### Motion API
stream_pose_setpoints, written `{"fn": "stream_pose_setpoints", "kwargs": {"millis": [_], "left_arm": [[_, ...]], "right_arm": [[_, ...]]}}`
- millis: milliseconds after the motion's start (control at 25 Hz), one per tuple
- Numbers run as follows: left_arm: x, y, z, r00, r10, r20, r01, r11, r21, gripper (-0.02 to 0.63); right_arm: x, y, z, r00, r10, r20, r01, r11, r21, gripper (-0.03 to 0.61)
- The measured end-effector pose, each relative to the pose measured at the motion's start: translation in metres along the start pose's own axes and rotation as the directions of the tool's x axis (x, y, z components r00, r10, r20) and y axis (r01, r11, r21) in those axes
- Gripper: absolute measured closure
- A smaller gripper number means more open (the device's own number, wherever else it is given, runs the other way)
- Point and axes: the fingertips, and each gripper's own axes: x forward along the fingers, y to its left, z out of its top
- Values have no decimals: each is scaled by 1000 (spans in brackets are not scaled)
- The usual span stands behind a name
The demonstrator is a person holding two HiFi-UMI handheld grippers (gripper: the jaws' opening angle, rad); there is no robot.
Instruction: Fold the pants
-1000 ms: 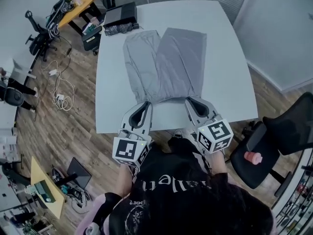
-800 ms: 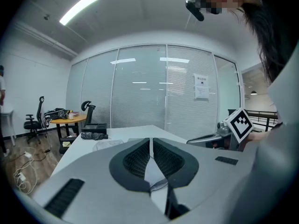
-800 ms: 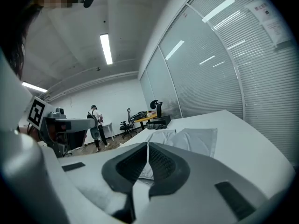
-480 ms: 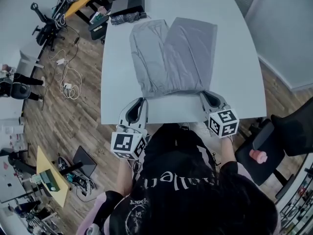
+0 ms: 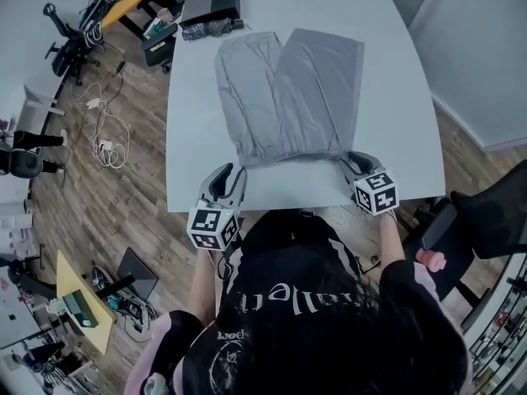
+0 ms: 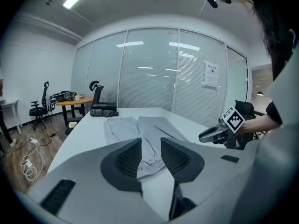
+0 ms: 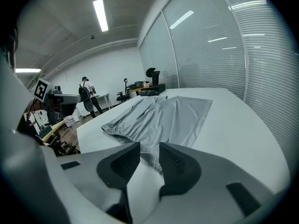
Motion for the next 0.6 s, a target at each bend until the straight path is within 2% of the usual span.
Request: {"fn": "stream_pose_setpoints", "kwargs": {"millis": [120,240,400,600], "left_arm": [[10,13,-23,997,-17,-76,19,1000,22,453],[22,26,-50,983,-33,-179,48,995,83,412],[40,37,-86,943,-58,-327,125,974,187,387],[65,37,-121,887,-78,-455,219,939,266,383]], "right_arm": [[11,-5,-10,998,1,-63,-4,999,-48,439],[20,-11,-21,993,-2,-120,-6,998,-66,414],[29,-13,-29,985,8,-170,-19,998,-63,393],[35,-14,-40,976,-14,-218,0,998,-66,387]]}}
